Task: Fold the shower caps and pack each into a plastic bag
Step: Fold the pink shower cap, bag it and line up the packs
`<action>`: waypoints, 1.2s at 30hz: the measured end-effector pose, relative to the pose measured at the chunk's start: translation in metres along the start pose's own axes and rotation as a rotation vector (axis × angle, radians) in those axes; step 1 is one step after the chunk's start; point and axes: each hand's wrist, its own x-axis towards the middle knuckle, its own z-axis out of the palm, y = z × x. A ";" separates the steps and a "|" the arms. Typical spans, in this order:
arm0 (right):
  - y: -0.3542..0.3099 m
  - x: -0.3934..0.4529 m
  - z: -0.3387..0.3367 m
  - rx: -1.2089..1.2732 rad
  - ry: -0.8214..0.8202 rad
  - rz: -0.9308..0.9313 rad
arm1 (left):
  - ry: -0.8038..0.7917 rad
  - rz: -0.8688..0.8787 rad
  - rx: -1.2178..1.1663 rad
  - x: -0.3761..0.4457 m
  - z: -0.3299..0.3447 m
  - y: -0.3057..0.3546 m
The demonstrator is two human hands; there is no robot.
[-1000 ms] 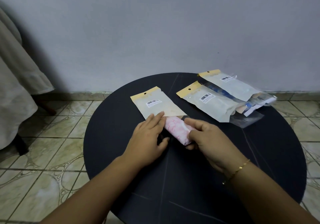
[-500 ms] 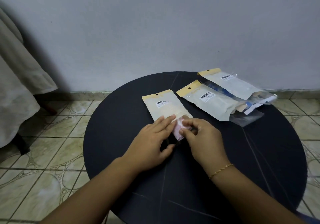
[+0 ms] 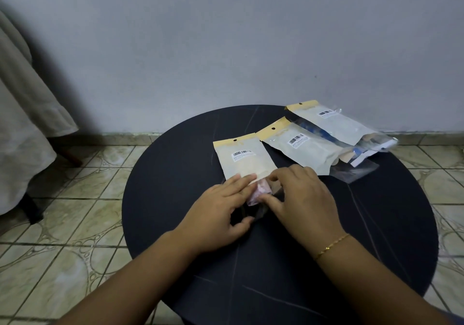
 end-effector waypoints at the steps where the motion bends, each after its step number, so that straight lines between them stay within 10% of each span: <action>1: 0.000 0.000 0.002 0.001 0.037 0.011 | 0.002 0.005 0.000 -0.001 0.000 0.001; 12: -0.003 0.003 0.014 -0.080 0.169 0.068 | 0.035 0.115 0.015 -0.011 0.006 0.010; 29: 0.027 -0.004 -0.033 0.494 -0.541 0.167 | -0.061 -0.018 0.114 -0.023 -0.012 0.001; 36: 0.030 -0.046 -0.038 0.288 -0.490 -0.047 | -0.052 -0.205 -0.241 -0.037 -0.028 0.018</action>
